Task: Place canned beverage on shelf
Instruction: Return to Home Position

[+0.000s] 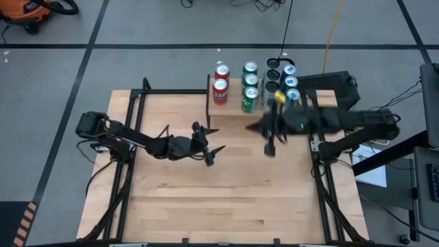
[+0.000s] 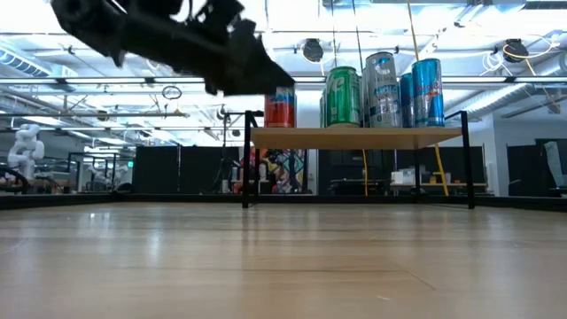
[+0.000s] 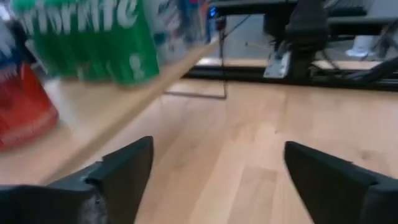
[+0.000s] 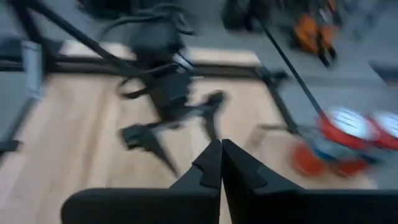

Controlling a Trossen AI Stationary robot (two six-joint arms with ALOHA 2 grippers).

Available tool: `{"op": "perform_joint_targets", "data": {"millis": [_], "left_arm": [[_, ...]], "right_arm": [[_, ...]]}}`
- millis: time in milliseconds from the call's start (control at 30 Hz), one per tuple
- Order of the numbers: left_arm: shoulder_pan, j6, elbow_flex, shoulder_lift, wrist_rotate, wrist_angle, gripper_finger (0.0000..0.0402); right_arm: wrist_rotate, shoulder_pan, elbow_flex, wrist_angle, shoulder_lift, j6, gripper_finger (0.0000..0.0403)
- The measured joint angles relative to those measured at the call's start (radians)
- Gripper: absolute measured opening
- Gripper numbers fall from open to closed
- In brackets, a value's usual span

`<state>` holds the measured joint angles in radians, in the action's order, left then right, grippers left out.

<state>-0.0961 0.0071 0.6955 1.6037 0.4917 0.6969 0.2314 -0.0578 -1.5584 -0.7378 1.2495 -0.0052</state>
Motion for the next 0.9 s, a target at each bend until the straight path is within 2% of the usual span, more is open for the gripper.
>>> {"op": "perform_joint_targets", "data": {"millis": [133, 267, 367, 533, 600, 667, 900], "left_arm": [[-0.043, 0.054, -0.011, -0.081, -0.004, -0.001, 0.0282], [-0.073, 0.037, -0.108, -0.169, -0.118, 0.061, 0.0184], [-0.096, 0.01, -0.2, -0.223, -0.174, 0.125, 0.0115], [-0.129, 0.031, -0.332, -0.324, -0.161, 0.264, 0.0022], [-0.126, 0.053, -0.366, -0.386, -0.145, 0.289, 0.0006], [-0.114, 0.073, -0.396, -0.469, -0.131, 0.275, 0.0008], [-0.095, 0.076, -0.426, -0.801, -0.124, 0.0, 0.0013]], "right_arm": [[0.003, -0.099, 0.356, 0.413, -0.111, -0.021, 0.0], [0.001, -0.146, 0.643, 0.76, -0.155, -0.009, 0.0], [0.001, -0.186, 0.782, 0.949, -0.157, 0.022, 0.0], [0.027, -0.249, 0.933, 1.124, -0.173, 0.044, 0.0], [0.041, -0.256, 0.975, 1.142, -0.206, 0.047, 0.0], [0.067, -0.258, 1.017, 1.139, -0.254, 0.064, 0.0], [0.082, -0.258, 1.11, 1.086, -0.519, 0.052, 0.0]]}}
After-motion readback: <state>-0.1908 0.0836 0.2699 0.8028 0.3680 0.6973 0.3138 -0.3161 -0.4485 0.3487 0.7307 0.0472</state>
